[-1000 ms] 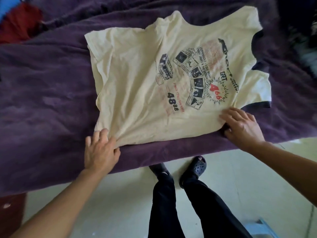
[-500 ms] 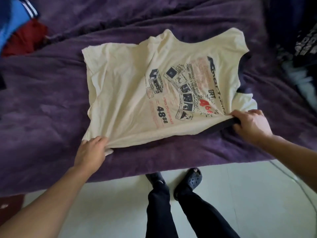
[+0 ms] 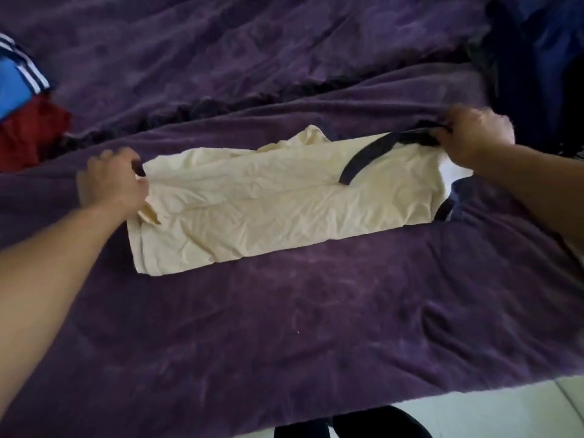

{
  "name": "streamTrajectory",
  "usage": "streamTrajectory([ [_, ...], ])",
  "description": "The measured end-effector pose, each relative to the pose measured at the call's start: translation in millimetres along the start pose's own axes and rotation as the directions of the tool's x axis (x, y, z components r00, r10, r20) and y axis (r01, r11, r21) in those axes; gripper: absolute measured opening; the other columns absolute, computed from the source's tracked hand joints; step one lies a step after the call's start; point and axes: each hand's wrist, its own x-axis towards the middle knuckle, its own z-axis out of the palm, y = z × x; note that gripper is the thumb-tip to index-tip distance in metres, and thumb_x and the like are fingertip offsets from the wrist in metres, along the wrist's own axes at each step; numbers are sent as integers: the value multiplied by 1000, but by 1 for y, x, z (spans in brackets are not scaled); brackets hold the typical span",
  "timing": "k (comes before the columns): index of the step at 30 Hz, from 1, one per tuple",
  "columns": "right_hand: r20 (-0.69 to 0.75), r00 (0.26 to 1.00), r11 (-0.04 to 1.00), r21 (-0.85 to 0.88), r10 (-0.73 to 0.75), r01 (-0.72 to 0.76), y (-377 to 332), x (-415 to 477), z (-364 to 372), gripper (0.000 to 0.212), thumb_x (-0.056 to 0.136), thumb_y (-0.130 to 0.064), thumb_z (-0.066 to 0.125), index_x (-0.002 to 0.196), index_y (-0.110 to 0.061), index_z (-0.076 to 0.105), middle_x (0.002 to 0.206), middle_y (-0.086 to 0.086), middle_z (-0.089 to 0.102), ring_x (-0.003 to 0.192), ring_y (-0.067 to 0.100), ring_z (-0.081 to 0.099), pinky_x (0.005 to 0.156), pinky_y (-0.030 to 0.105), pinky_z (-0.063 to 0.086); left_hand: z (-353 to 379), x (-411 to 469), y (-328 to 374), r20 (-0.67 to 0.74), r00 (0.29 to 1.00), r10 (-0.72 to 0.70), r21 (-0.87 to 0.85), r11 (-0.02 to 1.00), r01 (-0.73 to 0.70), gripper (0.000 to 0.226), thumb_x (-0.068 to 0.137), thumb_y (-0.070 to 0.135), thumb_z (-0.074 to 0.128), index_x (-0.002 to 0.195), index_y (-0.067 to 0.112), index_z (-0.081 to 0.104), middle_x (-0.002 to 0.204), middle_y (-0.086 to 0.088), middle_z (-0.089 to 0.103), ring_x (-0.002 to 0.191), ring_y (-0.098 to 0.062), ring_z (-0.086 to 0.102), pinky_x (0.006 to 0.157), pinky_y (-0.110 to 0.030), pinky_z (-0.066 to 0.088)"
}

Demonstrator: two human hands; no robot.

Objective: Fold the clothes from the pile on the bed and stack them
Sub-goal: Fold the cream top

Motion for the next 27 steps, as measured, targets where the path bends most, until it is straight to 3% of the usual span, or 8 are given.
streamTrajectory([
  [3, -52, 999, 999, 31, 9, -8, -18, 9, 13, 41, 91, -32, 52, 129, -15, 51, 126, 22, 50, 118, 41, 44, 95, 53, 35, 14, 22, 22, -84, 995, 45, -41, 998, -49, 39, 81, 11, 64, 119, 7, 56, 121, -25, 49, 114, -45, 44, 94, -56, 37],
  [7, -73, 997, 990, 141, 5, 5, -23, -21, 43, 60, 85, -36, 62, 139, -21, 41, 148, 10, 35, 137, 33, 26, 106, 52, 26, 49, -16, 70, -85, 903, 422, -55, 903, -427, 32, 79, 7, 67, 110, 6, 64, 121, -21, 52, 109, -42, 49, 88, -54, 41],
  [9, -22, 975, 937, 285, 219, -204, -12, -27, 56, 74, 82, -46, 64, 144, -25, 30, 153, 5, 26, 141, 29, 22, 108, 51, 25, 69, -38, 95, -61, 828, 558, -57, 826, -561, 35, 77, 8, 68, 112, 9, 65, 125, -21, 52, 114, -40, 49, 89, -52, 44],
  [11, 111, 878, 771, 437, 466, -464, -2, -28, 65, 88, 75, -58, 63, 146, -25, 23, 151, 4, 30, 135, 31, 33, 105, 51, 32, 89, -52, 115, 26, 791, 611, -68, 791, -608, 43, 80, 15, 67, 122, 13, 60, 135, -20, 47, 123, -39, 46, 94, -51, 42],
  [16, 229, 811, 659, 485, 539, -575, 18, -17, 69, 69, 66, -57, 75, 119, -18, 53, 101, -2, 59, 92, 23, 59, 67, 27, 41, 115, -55, 139, 223, 825, 519, -88, 854, -513, 54, 89, 26, 56, 141, 23, 42, 152, -11, 28, 140, -30, 25, 106, -47, 31],
  [19, 450, 752, 298, 723, 481, -623, 24, -14, 59, 46, 65, -31, 86, 101, -16, 62, 90, -3, 67, 82, 17, 67, 62, 25, 51, 106, -54, 144, 253, 836, 488, -112, 873, -475, 52, 88, 24, 58, 138, 24, 45, 149, -8, 33, 136, -28, 31, 103, -45, 32],
  [21, 516, 742, 186, 753, 428, -631, 25, -20, 45, 35, 64, -22, 87, 91, -15, 66, 91, 3, 71, 80, 20, 71, 71, 36, 59, 95, -54, 141, 230, 853, 468, -135, 884, -448, 45, 87, 20, 59, 132, 22, 52, 138, -6, 44, 125, -29, 43, 96, -46, 37],
  [27, 270, 921, 409, 835, 280, -369, -38, -34, -12, 28, 70, -34, 77, 91, -22, 62, 86, -5, 70, 76, 10, 69, 59, 27, 54, 63, -48, 92, 185, 940, 287, -144, 954, -263, 38, 88, 14, 58, 125, 11, 59, 127, -13, 52, 114, -35, 49, 94, -48, 40],
])
